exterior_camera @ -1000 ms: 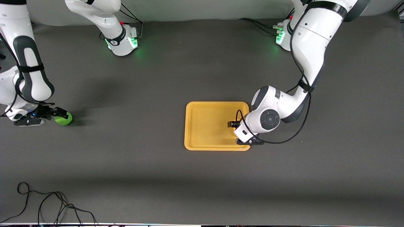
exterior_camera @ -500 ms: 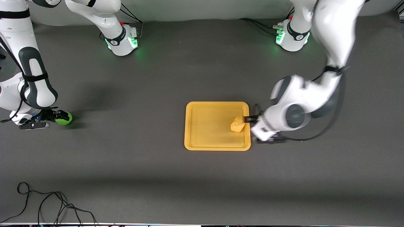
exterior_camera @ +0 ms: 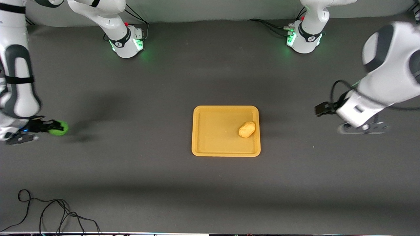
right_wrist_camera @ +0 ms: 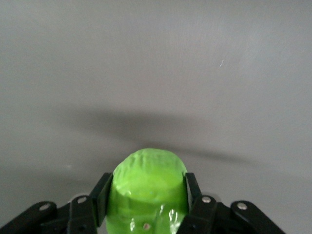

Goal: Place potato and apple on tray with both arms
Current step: 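Release the potato on the tray while the right gripper grasps the apple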

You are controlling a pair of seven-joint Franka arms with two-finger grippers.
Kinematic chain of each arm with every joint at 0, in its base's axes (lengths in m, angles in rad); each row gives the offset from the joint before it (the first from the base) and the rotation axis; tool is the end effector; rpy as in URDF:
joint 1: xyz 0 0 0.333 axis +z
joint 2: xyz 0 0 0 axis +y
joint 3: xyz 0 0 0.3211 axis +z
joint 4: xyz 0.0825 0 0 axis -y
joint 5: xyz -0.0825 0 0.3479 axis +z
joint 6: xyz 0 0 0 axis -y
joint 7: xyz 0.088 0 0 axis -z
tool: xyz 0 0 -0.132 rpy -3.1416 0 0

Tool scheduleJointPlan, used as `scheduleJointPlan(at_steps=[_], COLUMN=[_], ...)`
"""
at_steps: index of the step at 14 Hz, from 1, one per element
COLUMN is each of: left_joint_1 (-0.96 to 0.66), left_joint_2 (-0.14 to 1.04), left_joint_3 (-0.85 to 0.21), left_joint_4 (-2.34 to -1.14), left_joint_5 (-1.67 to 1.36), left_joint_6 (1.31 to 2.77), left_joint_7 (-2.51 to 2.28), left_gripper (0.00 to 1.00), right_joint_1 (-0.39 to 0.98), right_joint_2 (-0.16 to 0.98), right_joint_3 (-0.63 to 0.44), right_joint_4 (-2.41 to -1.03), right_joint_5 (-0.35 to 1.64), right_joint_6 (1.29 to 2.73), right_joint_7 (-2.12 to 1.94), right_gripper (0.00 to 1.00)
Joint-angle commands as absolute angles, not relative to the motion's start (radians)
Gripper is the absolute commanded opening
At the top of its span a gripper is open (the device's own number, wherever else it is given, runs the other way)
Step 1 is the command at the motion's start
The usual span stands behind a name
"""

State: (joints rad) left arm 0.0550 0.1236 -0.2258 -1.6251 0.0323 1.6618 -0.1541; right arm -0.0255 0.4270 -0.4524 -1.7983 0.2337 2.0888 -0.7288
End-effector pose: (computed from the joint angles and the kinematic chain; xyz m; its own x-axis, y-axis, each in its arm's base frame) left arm 0.5477 -0.0842 0.5236 0.9964 -0.0197 -0.0820 -0.0212 -0.9996 -0.0170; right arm 0.5537 -0.2453 0.3240 0.9864 0.1540 -0.0578 0.1503 -0.9865 -0.0647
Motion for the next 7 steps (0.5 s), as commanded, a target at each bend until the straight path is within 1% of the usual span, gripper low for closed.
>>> scheduleJointPlan(at_steps=[1, 3, 4, 5, 7], left_joint_1=[0.132, 0.176, 0.178, 0.19, 0.199], left_joint_2=[-0.012, -0.055, -0.102, -0.127, -0.126], left_joint_3=[-0.229, -0.227, -0.226, -0.225, -0.227], left_joint_4=[-1.747, -1.768, -1.835, -1.871, -1.868], left_joint_5=[0.045, 0.032, 0.034, 0.034, 0.031], left_joint_6=[1.684, 1.669, 1.69, 1.718, 1.733], left_joint_7=[0.012, 0.058, 0.058, 0.058, 0.055], left_gripper=[0.98, 0.99, 0.98, 0.98, 1.0], right_joint_1=[-0.005, 0.05, 0.078, 0.118, 0.205], right_joint_2=[0.416, 0.4, 0.397, 0.396, 0.394], right_joint_3=[-0.457, -0.465, -0.459, -0.459, -0.457], right_joint_4=[-1.555, -1.441, -1.395, -1.369, -1.342], right_joint_5=[0.158, 0.131, 0.102, 0.1, 0.103], right_joint_6=[1.834, 1.723, 1.676, 1.642, 1.629], right_joint_7=[-0.635, -0.57, -0.514, -0.465, -0.361], right_gripper=[0.35, 0.35, 0.35, 0.35, 0.35])
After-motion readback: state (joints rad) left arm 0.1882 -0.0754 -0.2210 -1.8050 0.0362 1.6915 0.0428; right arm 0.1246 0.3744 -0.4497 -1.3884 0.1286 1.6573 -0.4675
